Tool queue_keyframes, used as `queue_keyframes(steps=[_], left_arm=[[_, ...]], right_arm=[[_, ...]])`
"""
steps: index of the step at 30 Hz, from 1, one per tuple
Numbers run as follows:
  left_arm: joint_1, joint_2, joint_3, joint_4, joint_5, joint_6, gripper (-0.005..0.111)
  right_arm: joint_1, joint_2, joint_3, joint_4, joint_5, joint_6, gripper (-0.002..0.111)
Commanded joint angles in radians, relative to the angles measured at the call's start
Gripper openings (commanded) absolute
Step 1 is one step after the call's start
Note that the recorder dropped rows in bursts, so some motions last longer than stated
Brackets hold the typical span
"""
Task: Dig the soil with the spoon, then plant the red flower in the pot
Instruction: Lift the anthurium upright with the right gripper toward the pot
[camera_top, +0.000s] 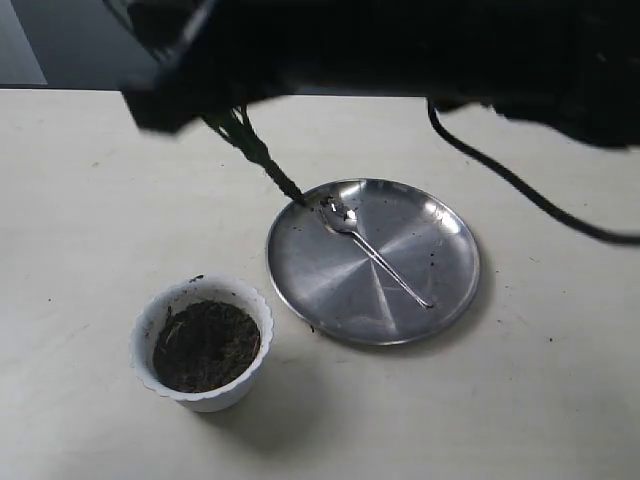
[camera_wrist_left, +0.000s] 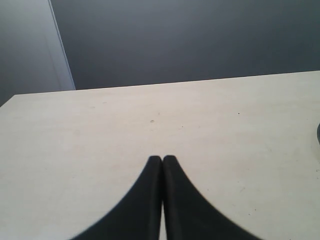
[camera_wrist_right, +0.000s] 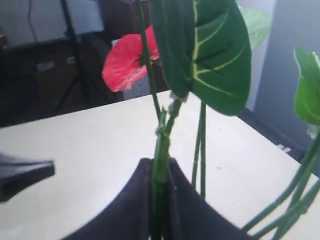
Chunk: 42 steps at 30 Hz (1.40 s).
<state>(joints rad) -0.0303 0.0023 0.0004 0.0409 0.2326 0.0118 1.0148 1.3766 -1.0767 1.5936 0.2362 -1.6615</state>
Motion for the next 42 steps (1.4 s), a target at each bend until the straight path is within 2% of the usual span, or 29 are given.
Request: queue_keyframes(steps=[1, 9, 21, 22, 24, 25, 28, 30, 31, 33, 37, 38, 42], left_arm=[[-0.002, -0.002, 0.000, 0.002, 0.000, -0.002, 0.000], [-0.002, -0.002, 0.000, 0.002, 0.000, -0.002, 0.000], [-0.002, -0.002, 0.000, 0.002, 0.000, -0.002, 0.000], [-0.002, -0.002, 0.000, 0.002, 0.000, -0.002, 0.000], [-0.002, -0.002, 0.000, 0.002, 0.000, -0.002, 0.000], [-0.002, -0.002, 0.000, 0.002, 0.000, -0.002, 0.000], [-0.002, -0.002, 0.000, 0.002, 0.000, -0.002, 0.000], [-0.002, -0.002, 0.000, 0.002, 0.000, -0.002, 0.000], [-0.002, -0.002, 0.000, 0.002, 0.000, -0.002, 0.000], [-0.002, -0.002, 0.000, 0.002, 0.000, -0.002, 0.000], [-0.002, -0.002, 0.000, 0.002, 0.000, -0.002, 0.000], [-0.002, -0.002, 0.000, 0.002, 0.000, -0.002, 0.000], [-0.002, -0.002, 0.000, 0.002, 0.000, -0.002, 0.000]], right_arm=[[0.022, -0.113, 0.106, 0.151, 0.132, -0.294, -0.001], [0.022, -0.095, 0.094, 0.151, -0.136, -0.300, -0.001], [0.020, -0.079, 0.094, 0.145, -0.280, -0.287, -0.001], [0.015, -0.084, 0.094, 0.031, -0.282, -0.188, -0.001], [0.018, -0.086, 0.096, -0.333, -0.326, 0.207, -0.001], [0.023, -0.086, 0.096, -0.570, -0.348, 0.492, -0.001], [0.062, -0.090, 0.119, -1.057, -0.488, 1.074, -0.001], [0.086, -0.095, 0.162, -1.240, -0.618, 1.328, -0.001], [0.102, -0.099, 0.198, -1.310, -0.718, 1.388, -0.001], [0.117, -0.101, 0.249, -1.313, -0.882, 1.439, -0.001], [0.125, -0.079, 0.434, -1.436, -1.400, 1.749, -0.001], [0.125, -0.069, 0.480, -1.470, -1.457, 1.781, -0.001], [0.125, -0.027, 0.547, -1.576, -1.457, 1.718, -0.001]])
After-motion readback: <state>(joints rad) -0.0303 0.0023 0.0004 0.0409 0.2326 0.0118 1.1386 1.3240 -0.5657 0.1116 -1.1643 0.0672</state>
